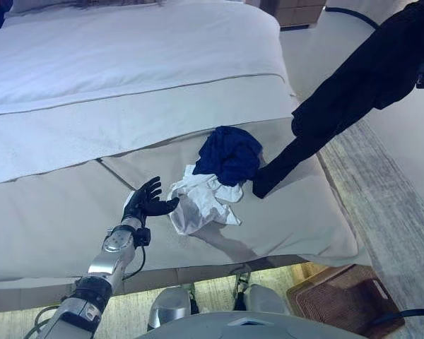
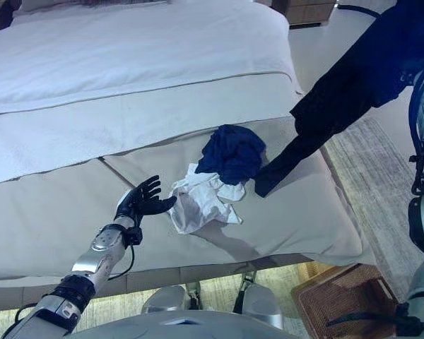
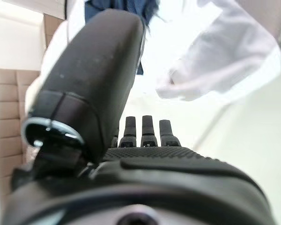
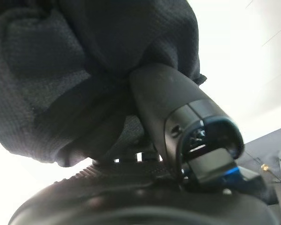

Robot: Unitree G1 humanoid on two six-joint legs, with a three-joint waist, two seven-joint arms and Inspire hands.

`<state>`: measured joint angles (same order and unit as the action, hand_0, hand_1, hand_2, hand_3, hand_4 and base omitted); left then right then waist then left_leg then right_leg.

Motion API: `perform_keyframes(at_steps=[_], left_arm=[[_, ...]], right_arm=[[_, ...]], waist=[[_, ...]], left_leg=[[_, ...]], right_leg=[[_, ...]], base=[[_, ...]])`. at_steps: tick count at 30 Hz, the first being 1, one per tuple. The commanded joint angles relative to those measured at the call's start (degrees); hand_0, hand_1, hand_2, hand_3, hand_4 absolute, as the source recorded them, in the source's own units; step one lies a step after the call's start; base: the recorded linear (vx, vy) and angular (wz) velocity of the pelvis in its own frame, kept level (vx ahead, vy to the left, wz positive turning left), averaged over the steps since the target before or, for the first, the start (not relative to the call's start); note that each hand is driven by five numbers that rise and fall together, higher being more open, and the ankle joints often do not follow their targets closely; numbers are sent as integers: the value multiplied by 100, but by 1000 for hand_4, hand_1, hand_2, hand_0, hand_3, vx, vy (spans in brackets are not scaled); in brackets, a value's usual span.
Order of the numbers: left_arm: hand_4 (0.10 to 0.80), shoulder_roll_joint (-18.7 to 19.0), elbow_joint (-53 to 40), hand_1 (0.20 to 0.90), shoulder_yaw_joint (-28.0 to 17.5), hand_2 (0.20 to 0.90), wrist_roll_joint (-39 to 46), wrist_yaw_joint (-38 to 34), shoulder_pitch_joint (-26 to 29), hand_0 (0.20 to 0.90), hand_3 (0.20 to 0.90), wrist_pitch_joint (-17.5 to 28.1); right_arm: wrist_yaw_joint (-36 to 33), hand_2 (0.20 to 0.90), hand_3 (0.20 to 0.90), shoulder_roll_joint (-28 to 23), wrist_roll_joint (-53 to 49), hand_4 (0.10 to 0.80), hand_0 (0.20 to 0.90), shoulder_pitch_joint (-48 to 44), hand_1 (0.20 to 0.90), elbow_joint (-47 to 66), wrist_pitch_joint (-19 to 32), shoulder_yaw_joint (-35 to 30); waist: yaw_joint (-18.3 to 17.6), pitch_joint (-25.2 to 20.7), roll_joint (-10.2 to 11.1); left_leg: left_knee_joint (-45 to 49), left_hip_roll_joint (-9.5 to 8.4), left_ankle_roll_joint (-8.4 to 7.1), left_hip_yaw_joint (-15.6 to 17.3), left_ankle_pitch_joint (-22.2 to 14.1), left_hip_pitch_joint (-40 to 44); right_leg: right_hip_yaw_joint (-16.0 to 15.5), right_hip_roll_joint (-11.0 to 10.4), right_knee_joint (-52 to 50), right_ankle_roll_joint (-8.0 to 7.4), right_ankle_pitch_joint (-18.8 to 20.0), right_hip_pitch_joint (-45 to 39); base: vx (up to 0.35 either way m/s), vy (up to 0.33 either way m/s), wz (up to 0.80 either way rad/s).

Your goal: Pick up the clothes from the bed and place them into the basket

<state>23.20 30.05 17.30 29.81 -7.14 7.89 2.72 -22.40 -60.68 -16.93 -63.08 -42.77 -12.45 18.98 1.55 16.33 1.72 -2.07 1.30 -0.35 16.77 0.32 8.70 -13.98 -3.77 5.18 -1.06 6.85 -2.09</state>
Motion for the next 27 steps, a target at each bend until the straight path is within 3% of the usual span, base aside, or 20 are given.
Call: perform_keyframes(at_steps=[1, 2, 8, 27], left_arm=[[800, 82, -111, 900, 432, 900, 103, -257, -21, 900, 900, 619], [800, 93, -118, 900, 386, 900, 137, -306, -42, 900, 900, 645], [800, 144, -53, 900, 367, 900, 81, -199, 52, 900, 900, 604], [800, 210, 168, 900, 385, 900, -26, 188, 0, 900, 900, 662]], right_arm=[[-398, 300, 200, -686, -38, 100, 300, -1150, 300, 43, 579, 513], [-393, 300, 200, -681, -83, 100, 300, -1153, 300, 22, 592, 526], [-607, 300, 200, -869, -223, 100, 300, -771, 300, 161, 506, 123], [-867, 300, 200, -1580, -272, 100, 300, 199, 300, 335, 492, -889]], waist=[[77, -1276, 211], [36, -1303, 191], [-209, -1375, 115], [-726, -1400, 28]], left_leg=[[172, -110, -157, -1027, -409, -325], [164, -141, -139, -1087, -428, -300], [8, -63, -155, -697, -422, -137], [-236, 41, -180, -402, -404, 104]], right_leg=[[246, -105, -366, -306, -714, -347], [383, -70, -358, -293, -718, -332], [418, -55, -239, -330, -653, -391], [849, 95, -134, -402, -587, -355]], base=[[31, -36, -42], [32, -27, -72], [20, -18, -55], [-6, -20, -10]])
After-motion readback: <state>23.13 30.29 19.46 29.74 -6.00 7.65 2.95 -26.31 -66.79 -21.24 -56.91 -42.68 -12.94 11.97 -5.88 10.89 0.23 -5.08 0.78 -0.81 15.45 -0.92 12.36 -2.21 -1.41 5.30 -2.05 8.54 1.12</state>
